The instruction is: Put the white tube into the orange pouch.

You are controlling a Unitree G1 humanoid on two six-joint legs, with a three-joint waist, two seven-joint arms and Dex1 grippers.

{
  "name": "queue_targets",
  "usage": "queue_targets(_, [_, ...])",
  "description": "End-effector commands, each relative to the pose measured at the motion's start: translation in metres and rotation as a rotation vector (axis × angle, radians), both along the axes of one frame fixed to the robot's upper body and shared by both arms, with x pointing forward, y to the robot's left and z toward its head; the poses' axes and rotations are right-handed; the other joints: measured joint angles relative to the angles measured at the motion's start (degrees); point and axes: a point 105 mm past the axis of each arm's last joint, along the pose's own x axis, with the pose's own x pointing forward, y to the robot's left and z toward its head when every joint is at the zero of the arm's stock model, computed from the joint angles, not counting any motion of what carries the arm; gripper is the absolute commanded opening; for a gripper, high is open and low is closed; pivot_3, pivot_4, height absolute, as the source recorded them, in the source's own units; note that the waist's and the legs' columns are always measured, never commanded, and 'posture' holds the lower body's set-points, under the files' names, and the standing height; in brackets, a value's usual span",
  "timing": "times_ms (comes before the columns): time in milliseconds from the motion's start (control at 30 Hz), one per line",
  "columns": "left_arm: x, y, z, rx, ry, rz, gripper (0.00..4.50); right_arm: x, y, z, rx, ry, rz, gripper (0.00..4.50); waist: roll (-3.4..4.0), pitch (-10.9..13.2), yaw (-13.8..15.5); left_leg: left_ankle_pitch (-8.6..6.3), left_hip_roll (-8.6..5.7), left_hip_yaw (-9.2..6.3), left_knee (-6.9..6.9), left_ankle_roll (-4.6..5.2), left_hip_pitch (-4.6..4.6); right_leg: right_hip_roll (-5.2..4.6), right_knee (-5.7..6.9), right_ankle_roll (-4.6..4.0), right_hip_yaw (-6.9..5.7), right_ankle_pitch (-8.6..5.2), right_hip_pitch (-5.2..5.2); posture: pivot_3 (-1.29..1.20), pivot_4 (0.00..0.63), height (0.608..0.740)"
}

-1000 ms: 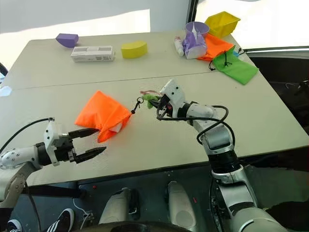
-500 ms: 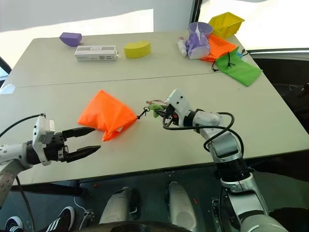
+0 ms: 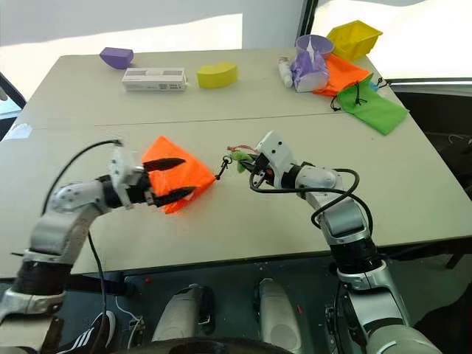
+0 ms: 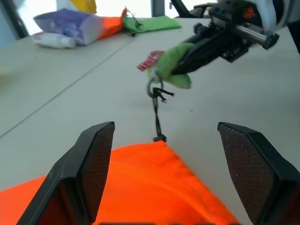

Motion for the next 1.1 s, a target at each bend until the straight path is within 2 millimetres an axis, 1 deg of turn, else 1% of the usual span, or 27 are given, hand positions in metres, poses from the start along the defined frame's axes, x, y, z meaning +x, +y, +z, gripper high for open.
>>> queue_targets(33, [0.02, -0.01, 0.008, -0.001, -0.071, 0.019, 3.78, 0.0, 0.001, 0.017, 0.015, -0.066, -0.001, 0.0, 0.0, 0.0, 0.0, 0.0, 0.01, -0.02, 0.0, 0.0, 0.01, 0.01, 0.02, 0.0, 0.0, 0.0, 0.0, 0.0, 0.15, 0.74])
queue_targets(100, [0.031, -0.017, 0.007, -0.004, -0.084, 0.037, 3.78, 0.0, 0.0, 0.019, 0.02, -0.072, -0.009, 0.0, -0.01, 0.0, 0.0, 0.01, 0.01, -0.08, 0.05, 0.01, 0.01, 0.03, 0.07, 0.0, -0.02, 0.0, 0.01, 0.0, 0.15, 0.74])
queue_targets(200, [0.039, -0.026, 0.003, 0.004, -0.098, 0.048, 3.78, 0.0, 0.0, 0.021, 0.026, -0.076, -0.015, 0.0, -0.01, 0.0, -0.1, 0.01, 0.0, -0.09, 0.07, 0.01, 0.05, 0.02, 0.09, 0.01, -0.02, 0.01, 0.06, 0.0, 0.15, 0.74])
queue_targets(300, [0.041, -0.052, -0.006, -0.021, -0.051, 0.001, 3.78, 0.0, 0.0, 0.022, 0.029, -0.081, -0.023, 0.0, -0.01, 0.0, 0.0, 0.01, 0.0, -0.08, 0.07, 0.02, 0.05, 0.02, 0.09, 0.05, 0.0, 0.0, 0.07, 0.0, 0.15, 0.74])
queue_targets(333, [0.041, -0.057, -0.008, -0.022, -0.04, -0.008, 3.78, 0.001, 0.0, 0.022, 0.029, -0.082, -0.025, 0.0, -0.01, 0.0, 0.1, 0.01, -0.01, -0.08, 0.07, 0.02, 0.05, 0.02, 0.09, 0.07, 0.0, -0.01, 0.08, 0.0, 0.15, 0.74])
queue_targets(433, [0.052, -0.06, -0.014, 0.022, -0.027, 0.039, 3.78, 0.001, 0.0, 0.026, 0.03, -0.09, -0.024, 0.0, -0.02, 0.0, 0.1, 0.01, -0.02, -0.09, 0.08, 0.02, 0.04, 0.01, 0.09, 0.08, 0.0, -0.02, 0.08, 0.0, 0.15, 0.74])
queue_targets(500, [0.058, -0.062, -0.012, 0.004, -0.02, 0.062, 3.78, 0.001, 0.0, 0.028, 0.031, -0.092, -0.022, 0.0, -0.02, 0.0, 0.0, 0.01, -0.03, -0.13, 0.11, 0.02, 0.04, 0.02, 0.12, 0.08, 0.0, -0.01, 0.08, 0.0, 0.15, 0.74])
queue_targets(600, [0.054, -0.071, -0.012, -0.001, -0.024, 0.032, 3.78, 0.0, 0.0, 0.029, 0.029, -0.091, -0.017, 0.0, -0.02, 0.0, -0.1, 0.01, -0.03, -0.21, 0.12, 0.03, 0.13, 0.03, 0.18, 0.08, 0.0, -0.01, 0.15, 0.0, 0.15, 0.74])
queue_targets(767, [0.051, -0.075, -0.016, 0.003, -0.019, 0.031, 3.78, -0.001, -0.001, 0.029, 0.025, -0.084, -0.016, 0.0, -0.02, 0.0, 0.0, 0.01, -0.01, -0.25, 0.1, 0.03, 0.19, 0.05, 0.18, 0.1, -0.02, -0.02, 0.2, 0.0, 0.15, 0.74])
queue_targets(867, [0.05, -0.076, -0.016, -0.001, -0.015, 0.034, 2.96, -0.001, -0.002, 0.029, 0.022, -0.082, -0.018, 0.0, -0.02, 0.0, 0.0, 0.01, -0.01, -0.26, 0.11, 0.03, 0.2, 0.04, 0.18, 0.09, -0.02, -0.02, 0.21, 0.0, 0.15, 0.74])
queue_targets(933, [0.05, -0.076, -0.018, 0.001, 0.004, 0.035, 2.01, -0.002, -0.002, 0.029, 0.023, -0.08, -0.014, 0.0, -0.02, 0.0, 0.0, 0.01, -0.01, -0.26, 0.11, 0.03, 0.2, 0.04, 0.18, 0.09, -0.02, -0.02, 0.22, 0.0, 0.15, 0.74])
queue_targets(1033, [0.05, -0.075, -0.017, 0.001, 0.004, 0.048, 0.42, -0.003, -0.001, 0.03, 0.027, -0.079, -0.014, 0.0, -0.02, 0.0, 0.0, 0.01, -0.02, -0.28, 0.12, 0.03, 0.2, 0.04, 0.18, 0.09, -0.02, -0.02, 0.22, 0.0, 0.15, 0.74])
queue_targets(1067, [0.051, -0.074, -0.017, 0.003, 0.0, 0.054, 0.04, -0.003, -0.001, 0.03, 0.028, -0.079, -0.013, 0.0, -0.02, 0.0, 0.0, 0.01, -0.02, -0.28, 0.11, 0.03, 0.2, 0.03, 0.18, 0.09, -0.02, -0.02, 0.22, 0.0, 0.15, 0.74])
queue_targets(1100, [0.051, -0.074, -0.017, 0.007, -0.002, 0.056, 0.04, -0.003, -0.001, 0.03, 0.029, -0.079, -0.013, 0.0, -0.02, 0.0, 0.0, 0.01, -0.02, -0.29, 0.11, 0.03, 0.2, 0.03, 0.18, 0.1, -0.02, -0.02, 0.22, 0.0, 0.15, 0.74])
